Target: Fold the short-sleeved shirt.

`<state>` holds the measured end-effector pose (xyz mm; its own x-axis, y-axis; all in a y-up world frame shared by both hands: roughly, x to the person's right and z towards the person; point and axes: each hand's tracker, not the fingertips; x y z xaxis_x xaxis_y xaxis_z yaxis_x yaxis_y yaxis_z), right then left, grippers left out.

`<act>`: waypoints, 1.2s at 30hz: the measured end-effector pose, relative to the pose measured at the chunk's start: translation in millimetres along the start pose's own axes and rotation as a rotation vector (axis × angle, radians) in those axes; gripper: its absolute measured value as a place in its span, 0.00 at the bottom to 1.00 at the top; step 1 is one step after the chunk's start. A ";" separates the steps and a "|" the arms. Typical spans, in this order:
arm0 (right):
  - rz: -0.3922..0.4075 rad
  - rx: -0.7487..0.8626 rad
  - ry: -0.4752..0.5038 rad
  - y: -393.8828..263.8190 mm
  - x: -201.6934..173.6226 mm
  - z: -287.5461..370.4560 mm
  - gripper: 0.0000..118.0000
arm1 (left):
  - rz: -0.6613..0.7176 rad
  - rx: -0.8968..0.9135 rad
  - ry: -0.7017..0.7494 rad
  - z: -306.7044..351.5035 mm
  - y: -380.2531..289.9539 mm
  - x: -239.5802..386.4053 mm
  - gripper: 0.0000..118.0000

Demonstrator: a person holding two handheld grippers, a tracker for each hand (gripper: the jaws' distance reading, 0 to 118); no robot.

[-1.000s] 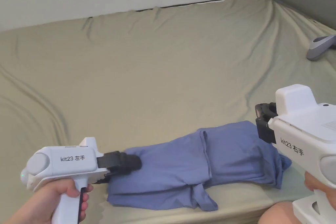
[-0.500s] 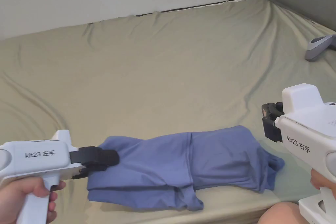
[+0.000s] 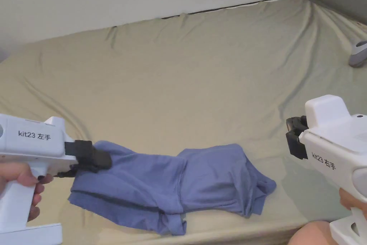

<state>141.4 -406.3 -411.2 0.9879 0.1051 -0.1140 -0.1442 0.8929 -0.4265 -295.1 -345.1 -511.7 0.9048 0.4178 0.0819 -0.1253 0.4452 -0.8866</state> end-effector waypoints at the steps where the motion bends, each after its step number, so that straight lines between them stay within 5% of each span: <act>1: 0.002 0.001 0.006 0.7 -0.8 0.6 0.03 | -0.024 -0.001 -0.011 -0.7 1.5 20.3 0.07; 16: -0.049 -0.002 -0.016 -4.4 27.6 17.0 0.03 | -0.175 -0.182 -0.057 -151.8 -22.5 188.9 0.11; 20: -0.074 -0.015 -0.044 -11.4 37.6 23.8 0.03 | -0.226 -0.224 -0.084 -186.9 -35.1 208.5 0.33; 22: -0.072 -0.019 -0.055 -14.2 40.9 27.8 0.03 | -0.212 -0.229 -0.132 -185.1 -32.1 211.3 0.60; 25: -0.075 -0.022 -0.069 -16.3 45.7 30.7 0.03 | -0.273 -0.133 -0.170 -153.4 -24.8 212.3 0.64; 28: -0.086 -0.021 -0.072 -15.1 46.9 29.5 0.03 | -0.415 0.034 -0.053 -112.9 -36.6 204.0 0.56; 31: -0.075 -0.015 -0.068 -13.2 42.7 26.2 0.03 | -0.532 0.063 0.095 -99.3 -58.1 190.0 0.01; 36: -0.043 -0.021 -0.039 -12.9 28.8 23.3 0.03 | -0.426 -0.071 0.057 -138.4 -72.3 176.1 0.00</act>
<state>173.1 -404.6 -388.1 0.9947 0.0837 -0.0603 -0.1019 0.8879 -0.4487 -70.4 -413.3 -496.2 0.8911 0.1632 0.4234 0.2904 0.5120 -0.8084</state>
